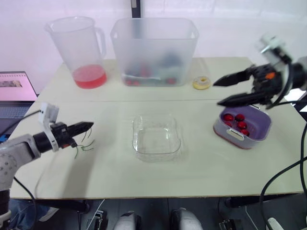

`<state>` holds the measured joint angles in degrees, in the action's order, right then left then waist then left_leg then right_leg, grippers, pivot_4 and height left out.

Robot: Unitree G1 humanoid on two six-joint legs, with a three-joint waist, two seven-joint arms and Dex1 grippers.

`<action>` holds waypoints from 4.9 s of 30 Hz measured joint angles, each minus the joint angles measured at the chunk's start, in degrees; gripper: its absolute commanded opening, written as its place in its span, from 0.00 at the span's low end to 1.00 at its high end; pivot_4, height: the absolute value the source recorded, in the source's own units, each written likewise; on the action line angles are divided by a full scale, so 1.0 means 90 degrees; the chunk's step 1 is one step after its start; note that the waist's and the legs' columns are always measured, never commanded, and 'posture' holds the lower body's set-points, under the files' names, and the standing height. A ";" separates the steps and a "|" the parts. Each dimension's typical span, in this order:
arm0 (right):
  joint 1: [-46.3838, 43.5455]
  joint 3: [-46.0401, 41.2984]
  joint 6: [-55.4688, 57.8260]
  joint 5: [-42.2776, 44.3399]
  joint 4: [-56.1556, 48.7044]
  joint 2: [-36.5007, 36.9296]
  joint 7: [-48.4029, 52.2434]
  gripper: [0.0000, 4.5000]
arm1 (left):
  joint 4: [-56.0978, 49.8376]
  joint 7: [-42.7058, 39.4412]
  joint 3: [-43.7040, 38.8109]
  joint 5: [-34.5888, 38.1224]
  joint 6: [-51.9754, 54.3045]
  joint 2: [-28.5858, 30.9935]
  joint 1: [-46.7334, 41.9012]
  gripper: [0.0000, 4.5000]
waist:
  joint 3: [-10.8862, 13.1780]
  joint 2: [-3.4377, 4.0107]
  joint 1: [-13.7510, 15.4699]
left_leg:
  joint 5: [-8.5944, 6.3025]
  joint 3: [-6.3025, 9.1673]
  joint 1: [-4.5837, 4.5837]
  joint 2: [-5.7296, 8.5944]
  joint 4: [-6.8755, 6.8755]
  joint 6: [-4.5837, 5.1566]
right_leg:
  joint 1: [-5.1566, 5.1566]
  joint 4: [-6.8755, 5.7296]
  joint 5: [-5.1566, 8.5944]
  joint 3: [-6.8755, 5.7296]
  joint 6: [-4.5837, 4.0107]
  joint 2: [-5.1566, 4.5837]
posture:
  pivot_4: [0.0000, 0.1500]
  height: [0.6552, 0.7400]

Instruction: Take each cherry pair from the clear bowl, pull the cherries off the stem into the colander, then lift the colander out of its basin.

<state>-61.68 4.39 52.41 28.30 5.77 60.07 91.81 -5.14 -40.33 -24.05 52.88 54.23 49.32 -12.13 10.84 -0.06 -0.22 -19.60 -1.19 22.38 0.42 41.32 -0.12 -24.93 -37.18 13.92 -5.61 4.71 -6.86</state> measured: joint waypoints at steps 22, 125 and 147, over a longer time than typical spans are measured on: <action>0.0401 -0.0019 -0.0121 0.0475 -0.0715 -0.0283 -0.0543 1.00 | 0.1327 -0.0159 -0.0222 -0.0764 0.0005 0.0401 -0.0504 0.99 | -0.0003 -0.0005 0.0051 | 0.0002 -0.0008 0.0002 -0.0008 -0.0010 -0.0004 | -0.0018 -0.0005 0.0000 0.0004 -0.0001 0.0001 | 1.00 0.39; 0.3269 -0.0307 0.0949 -0.0854 -0.1926 0.1827 -0.3574 0.05 | -0.0786 -0.2299 0.2832 -0.1948 -0.2015 -0.1145 -0.3257 1.00 | -0.0004 -0.0010 0.0104 | -0.0007 -0.0012 -0.0005 -0.0007 0.0025 0.0017 | 0.0012 -0.0009 0.0000 0.0006 0.0000 0.0012 | 1.00 0.39; 0.3149 -0.1332 0.1723 0.0170 -0.1734 0.2191 -0.3278 0.05 | -0.0553 -0.2433 0.2801 -0.1928 -0.2049 -0.1310 -0.3431 1.00 | -0.0004 -0.0010 0.0108 | -0.0007 -0.0011 -0.0003 -0.0005 0.0027 0.0017 | 0.0012 -0.0010 0.0000 0.0006 0.0000 0.0011 | 1.00 0.39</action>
<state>-33.34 -7.60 67.92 29.83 -9.84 79.79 62.31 -10.12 -62.23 1.16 35.53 35.79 37.53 -43.01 10.81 -0.15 0.75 -19.67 -1.29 22.36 0.37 41.56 0.03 -24.82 -37.27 13.91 -5.55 4.70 -6.76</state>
